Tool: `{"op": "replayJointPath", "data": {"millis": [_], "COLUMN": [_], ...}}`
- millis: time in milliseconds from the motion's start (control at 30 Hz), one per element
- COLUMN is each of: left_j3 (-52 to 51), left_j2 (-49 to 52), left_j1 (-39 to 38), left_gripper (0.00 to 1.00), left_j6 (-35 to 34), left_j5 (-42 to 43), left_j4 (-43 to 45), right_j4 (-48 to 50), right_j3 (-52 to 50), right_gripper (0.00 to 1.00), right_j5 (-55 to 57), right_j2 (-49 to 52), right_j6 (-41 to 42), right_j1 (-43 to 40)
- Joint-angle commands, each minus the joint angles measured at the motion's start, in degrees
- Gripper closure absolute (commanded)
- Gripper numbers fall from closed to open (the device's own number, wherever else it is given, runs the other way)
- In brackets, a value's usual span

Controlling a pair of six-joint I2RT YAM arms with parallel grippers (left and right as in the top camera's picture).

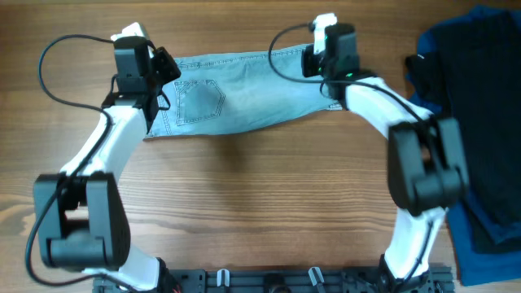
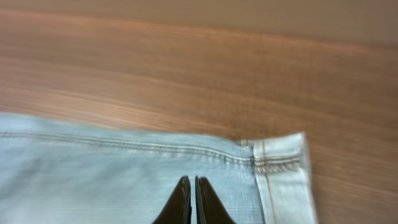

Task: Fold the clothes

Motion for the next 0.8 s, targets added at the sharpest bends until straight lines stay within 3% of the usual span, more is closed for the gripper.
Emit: {"op": "replayJointPath", "data": {"millis": [0,100,467,600,767], "left_j3": [-0.20,-0.20,-0.20,-0.13,1.38], "left_j2": [0.31,4.26,11.30,11.13,5.99], "left_j1": [0.13,0.74,6.51,6.88,6.84], "left_gripper": [0.92,0.92,0.96,0.96,0.96], "left_j6": [1.14,1.16,1.14,1.18,1.14], "left_j5": [-2.56,-4.17,-4.13,-4.02,-0.39], "left_j4": [-6.23,-6.21,-2.56,-1.42,-1.09], "right_j4": [-9.44,-17.46,-17.29,-17.00,-18.03], "right_j3": [0.33,-0.46,-7.10,-7.06,-3.08], "right_gripper": [0.96,0.96,0.96,0.96,0.96], "right_j5": [-2.99,-2.93,3.61,3.72,1.99], "right_j2": [-5.81,-4.90,2.71,4.00,-1.66], "right_j6": [1.31,0.11,0.04,1.11,1.66], "right_j1": [-0.13,-0.26,-0.87,-1.01,-1.01]}}
